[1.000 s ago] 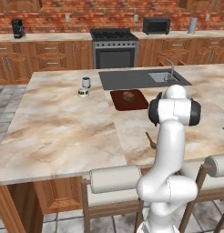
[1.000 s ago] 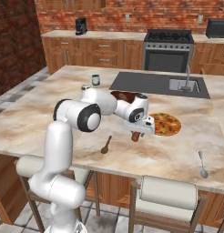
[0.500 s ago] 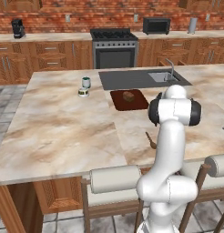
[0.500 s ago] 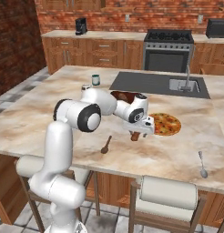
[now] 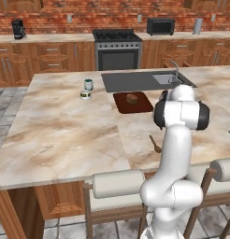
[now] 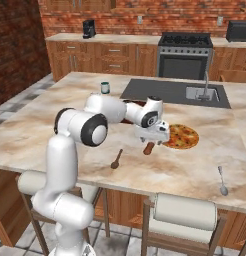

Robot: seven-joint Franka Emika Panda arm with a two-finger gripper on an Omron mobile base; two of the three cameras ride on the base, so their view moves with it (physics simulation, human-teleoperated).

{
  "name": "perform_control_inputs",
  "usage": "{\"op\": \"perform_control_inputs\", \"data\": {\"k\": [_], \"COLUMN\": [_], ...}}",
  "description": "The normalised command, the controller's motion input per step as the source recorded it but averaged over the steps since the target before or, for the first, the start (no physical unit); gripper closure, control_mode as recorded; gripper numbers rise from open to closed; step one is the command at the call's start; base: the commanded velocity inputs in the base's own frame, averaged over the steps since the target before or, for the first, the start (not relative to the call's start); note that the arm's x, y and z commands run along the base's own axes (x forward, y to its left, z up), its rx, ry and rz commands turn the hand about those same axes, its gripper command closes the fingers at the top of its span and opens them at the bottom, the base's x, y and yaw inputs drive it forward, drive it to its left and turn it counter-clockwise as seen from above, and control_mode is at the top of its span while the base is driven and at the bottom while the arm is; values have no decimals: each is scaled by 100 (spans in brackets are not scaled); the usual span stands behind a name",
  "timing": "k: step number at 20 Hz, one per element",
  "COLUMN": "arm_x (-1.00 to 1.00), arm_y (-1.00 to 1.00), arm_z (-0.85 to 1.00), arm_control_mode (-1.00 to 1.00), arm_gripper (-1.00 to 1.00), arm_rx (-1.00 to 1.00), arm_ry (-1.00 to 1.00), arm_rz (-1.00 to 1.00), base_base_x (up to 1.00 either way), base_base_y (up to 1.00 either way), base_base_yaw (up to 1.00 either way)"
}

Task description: Take the pizza cutter from the drawer on the left and place it on the dining counter for cutting.

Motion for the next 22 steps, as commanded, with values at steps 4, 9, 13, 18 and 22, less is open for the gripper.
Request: {"op": "perform_control_inputs", "data": {"k": [4, 9, 13, 18, 22], "arm_x": [-51, -64, -82, -99, -100], "arm_y": [67, 82, 65, 44, 34], "arm_z": [71, 52, 52, 53, 56], "arm_control_mode": [-100, -100, -100, -100, -100], "arm_gripper": [-100, -100, -100, -100, -100], "arm_rx": [-2, -5, -1, 0, 0], "arm_ry": [0, 0, 0, 0, 0], "arm_rz": [-3, -5, -1, 0, 0], "base_base_x": [0, 0, 0, 0, 0], "base_base_y": [0, 0, 0, 0, 0], "base_base_yaw": [0, 0, 0, 0, 0]}}
